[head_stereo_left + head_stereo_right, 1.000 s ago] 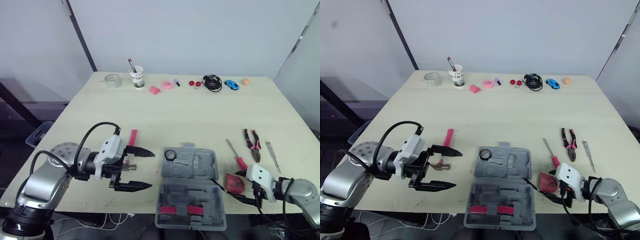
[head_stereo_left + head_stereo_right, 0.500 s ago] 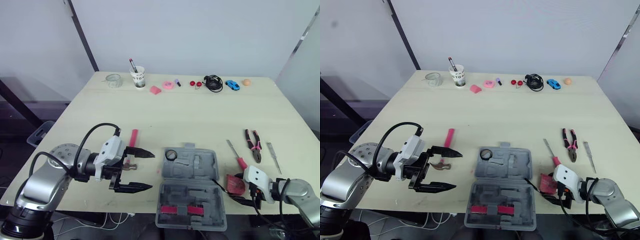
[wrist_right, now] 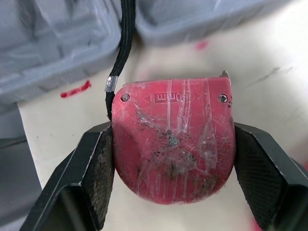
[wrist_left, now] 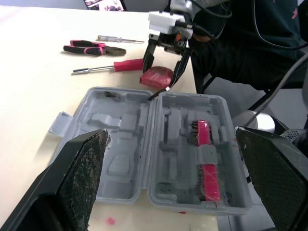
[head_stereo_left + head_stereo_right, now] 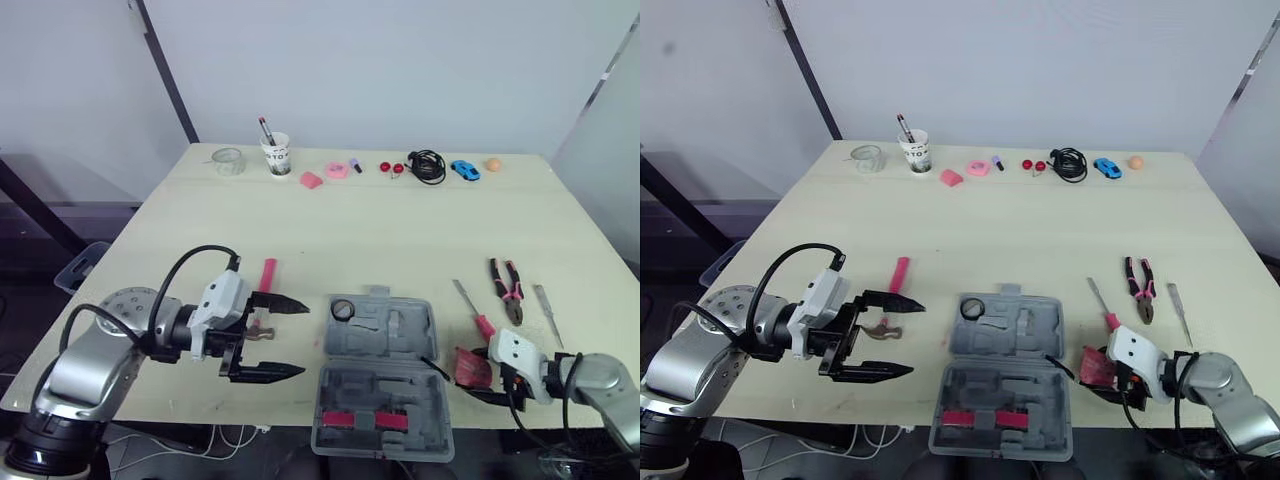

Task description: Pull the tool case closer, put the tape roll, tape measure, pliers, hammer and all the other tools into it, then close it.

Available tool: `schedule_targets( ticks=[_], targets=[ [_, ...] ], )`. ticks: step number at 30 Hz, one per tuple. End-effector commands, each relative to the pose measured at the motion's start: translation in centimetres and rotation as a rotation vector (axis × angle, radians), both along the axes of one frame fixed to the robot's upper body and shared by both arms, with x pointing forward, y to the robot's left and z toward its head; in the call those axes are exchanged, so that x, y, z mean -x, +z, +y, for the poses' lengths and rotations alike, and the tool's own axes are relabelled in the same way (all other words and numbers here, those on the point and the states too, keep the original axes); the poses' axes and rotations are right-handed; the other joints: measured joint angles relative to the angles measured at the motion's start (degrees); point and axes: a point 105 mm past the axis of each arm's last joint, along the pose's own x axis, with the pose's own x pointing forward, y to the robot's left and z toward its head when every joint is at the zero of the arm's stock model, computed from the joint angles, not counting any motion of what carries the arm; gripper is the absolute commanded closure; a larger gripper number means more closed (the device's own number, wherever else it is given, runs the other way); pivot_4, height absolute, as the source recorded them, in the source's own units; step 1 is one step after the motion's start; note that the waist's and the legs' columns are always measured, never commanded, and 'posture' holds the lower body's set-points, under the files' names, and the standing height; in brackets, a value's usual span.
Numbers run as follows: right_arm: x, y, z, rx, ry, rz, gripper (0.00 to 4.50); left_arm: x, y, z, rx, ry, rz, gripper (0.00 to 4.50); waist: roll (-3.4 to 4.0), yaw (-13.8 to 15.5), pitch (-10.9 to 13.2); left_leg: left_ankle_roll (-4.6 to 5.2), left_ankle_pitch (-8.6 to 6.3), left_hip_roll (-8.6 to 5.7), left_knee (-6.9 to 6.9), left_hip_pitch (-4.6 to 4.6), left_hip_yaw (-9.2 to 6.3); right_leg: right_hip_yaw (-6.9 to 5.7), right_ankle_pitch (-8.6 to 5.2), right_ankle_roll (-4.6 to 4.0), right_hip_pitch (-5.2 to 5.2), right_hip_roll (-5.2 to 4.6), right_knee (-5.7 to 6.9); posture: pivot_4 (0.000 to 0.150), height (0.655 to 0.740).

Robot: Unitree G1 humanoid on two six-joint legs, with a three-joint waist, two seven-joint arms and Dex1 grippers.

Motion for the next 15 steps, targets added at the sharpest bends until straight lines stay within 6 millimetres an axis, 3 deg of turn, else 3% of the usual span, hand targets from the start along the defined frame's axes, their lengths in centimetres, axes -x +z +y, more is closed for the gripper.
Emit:
schedule_targets(
  ticks=[1, 6, 15],
  targets=[
    [-1.3, 3.9, 1.4, 0.009, 0.052, -0.019, 1.53, -0.2, 0.6, -0.2, 0.026, 0.018, -0.04, 0.0, 0.02, -0.02, 0.01, 0.0, 0.0, 0.0, 0.0, 0.04, 0.03, 0.04, 0.0, 0.0, 0.0, 0.0, 0.07, 0.15, 0.74],
    [-2.9, 6.0, 3.3, 0.074, 0.104, -0.013, 1.53, -0.5, 0.6, -0.2, 0.038, 0.047, -0.049, 0.0, 0.0, 0.01, 0.01, 0.0, 0.0, 0.0, -0.01, 0.16, 0.08, 0.12, -0.02, -0.03, 0.0, 0.02, 0.24, 0.15, 0.74],
    [-6.0, 7.7, 6.6, 0.304, 0.177, -0.054, 1.53, -1.0, 0.5, 0.2, 0.051, 0.115, -0.071, 0.0, 0.04, 0.08, 0.03, 0.0, 0.0, 0.01, 0.0, 0.15, 0.18, 0.18, -0.11, -0.19, -0.07, 0.01, 0.3, 0.15, 0.74]
  ],
)
